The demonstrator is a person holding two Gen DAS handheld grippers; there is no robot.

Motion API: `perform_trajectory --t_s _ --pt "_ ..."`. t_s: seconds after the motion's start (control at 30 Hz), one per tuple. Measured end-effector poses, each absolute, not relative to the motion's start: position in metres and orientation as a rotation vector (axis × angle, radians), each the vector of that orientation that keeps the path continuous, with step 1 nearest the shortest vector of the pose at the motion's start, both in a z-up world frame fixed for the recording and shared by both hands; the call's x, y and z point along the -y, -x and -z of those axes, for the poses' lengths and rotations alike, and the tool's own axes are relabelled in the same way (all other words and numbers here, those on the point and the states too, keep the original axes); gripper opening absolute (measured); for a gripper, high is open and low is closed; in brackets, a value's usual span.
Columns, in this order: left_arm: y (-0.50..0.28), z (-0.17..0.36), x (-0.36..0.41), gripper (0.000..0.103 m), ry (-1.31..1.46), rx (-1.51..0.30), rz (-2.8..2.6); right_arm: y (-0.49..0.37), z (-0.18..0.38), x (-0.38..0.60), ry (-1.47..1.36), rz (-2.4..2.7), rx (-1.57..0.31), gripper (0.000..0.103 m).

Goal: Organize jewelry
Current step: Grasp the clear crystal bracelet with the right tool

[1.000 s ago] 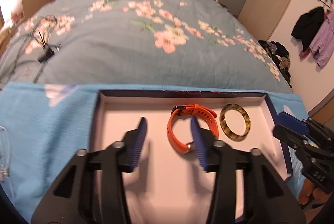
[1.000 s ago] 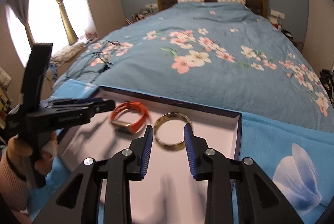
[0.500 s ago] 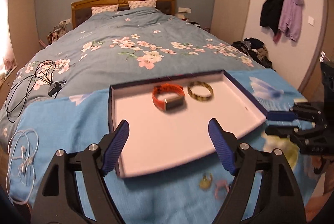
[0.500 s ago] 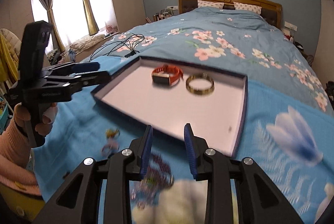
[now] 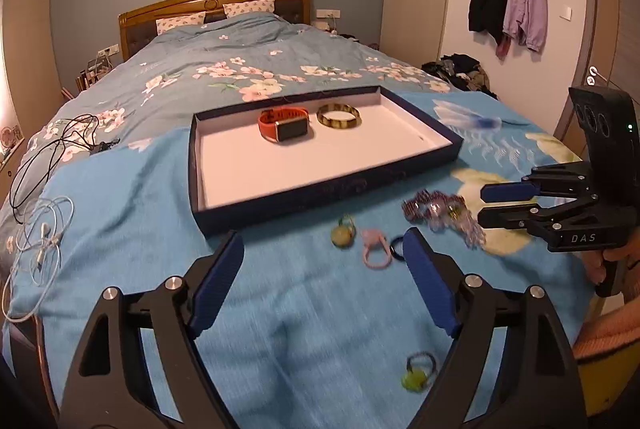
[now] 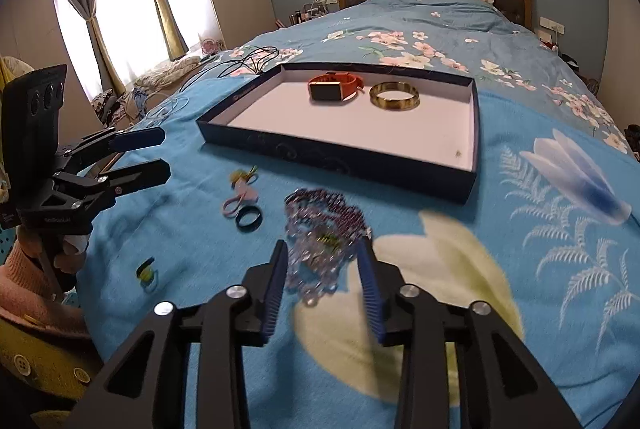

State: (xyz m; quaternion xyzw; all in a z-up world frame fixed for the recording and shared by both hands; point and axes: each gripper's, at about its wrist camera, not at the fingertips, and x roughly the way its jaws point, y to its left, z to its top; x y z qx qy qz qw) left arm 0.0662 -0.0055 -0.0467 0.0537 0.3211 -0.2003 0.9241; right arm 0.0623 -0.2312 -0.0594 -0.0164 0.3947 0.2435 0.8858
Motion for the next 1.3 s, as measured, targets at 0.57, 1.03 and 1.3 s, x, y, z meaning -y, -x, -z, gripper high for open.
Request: perform_trajectory --t_s 0.57,1.03,1.3 --pt "-0.037 0.058 0.009 0.085 -0.165 -0.675 0.451 -0.066 0.074 0.216 0.062 -0.418 -0.861 0.014" --pt "-0.027 0.059 0.013 0.085 -0.19 -0.684 0.528 -0.055 0.026 0.255 -0.146 -0.501 -0.735 0.007" --pt "-0.026 0.064 0.016 0.085 -0.195 -0.7 0.537 -0.056 0.018 0.256 -0.134 -0.509 -0.706 0.007"
